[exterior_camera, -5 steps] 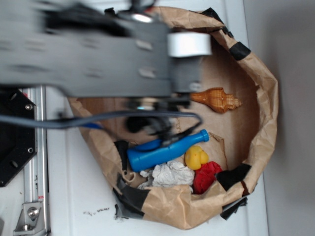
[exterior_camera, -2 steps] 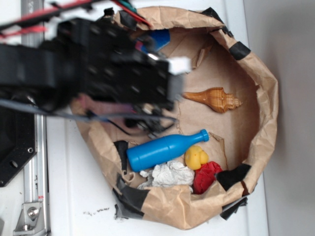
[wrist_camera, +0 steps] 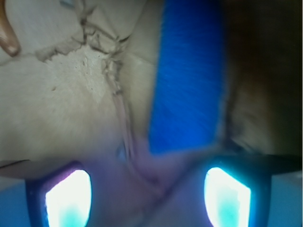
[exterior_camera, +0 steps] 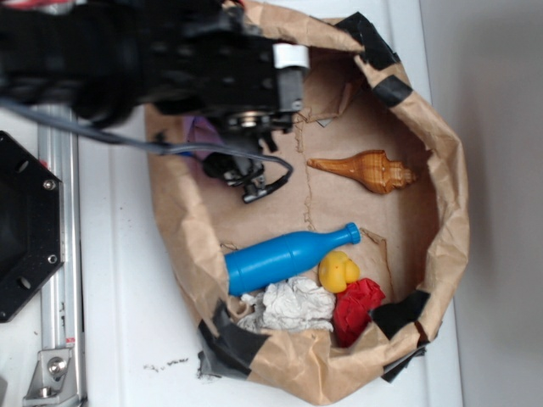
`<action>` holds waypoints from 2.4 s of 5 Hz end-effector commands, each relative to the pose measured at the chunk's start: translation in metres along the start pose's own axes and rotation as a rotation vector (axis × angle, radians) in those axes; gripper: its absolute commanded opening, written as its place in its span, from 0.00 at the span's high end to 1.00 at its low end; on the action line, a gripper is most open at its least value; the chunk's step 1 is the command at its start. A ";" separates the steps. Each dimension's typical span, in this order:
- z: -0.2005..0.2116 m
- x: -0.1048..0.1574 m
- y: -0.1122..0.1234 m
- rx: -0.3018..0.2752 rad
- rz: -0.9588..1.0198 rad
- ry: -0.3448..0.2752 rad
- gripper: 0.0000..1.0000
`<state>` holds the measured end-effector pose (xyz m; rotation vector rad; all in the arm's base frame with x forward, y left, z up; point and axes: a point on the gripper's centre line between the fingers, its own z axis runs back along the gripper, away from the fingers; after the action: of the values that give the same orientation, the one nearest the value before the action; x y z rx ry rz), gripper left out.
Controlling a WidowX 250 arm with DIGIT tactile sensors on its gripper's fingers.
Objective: Grab the blue sponge.
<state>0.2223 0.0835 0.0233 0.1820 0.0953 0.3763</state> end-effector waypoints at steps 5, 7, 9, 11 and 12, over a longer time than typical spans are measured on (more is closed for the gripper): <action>0.000 0.011 -0.002 -0.025 -0.012 0.008 1.00; 0.034 0.007 0.025 -0.031 0.195 -0.087 0.00; 0.026 0.032 0.030 -0.080 0.221 -0.121 0.00; 0.013 0.045 0.016 -0.036 0.194 -0.107 0.00; 0.005 0.048 0.010 0.039 0.172 -0.107 0.00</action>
<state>0.2621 0.1057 0.0255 0.2422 0.0131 0.5146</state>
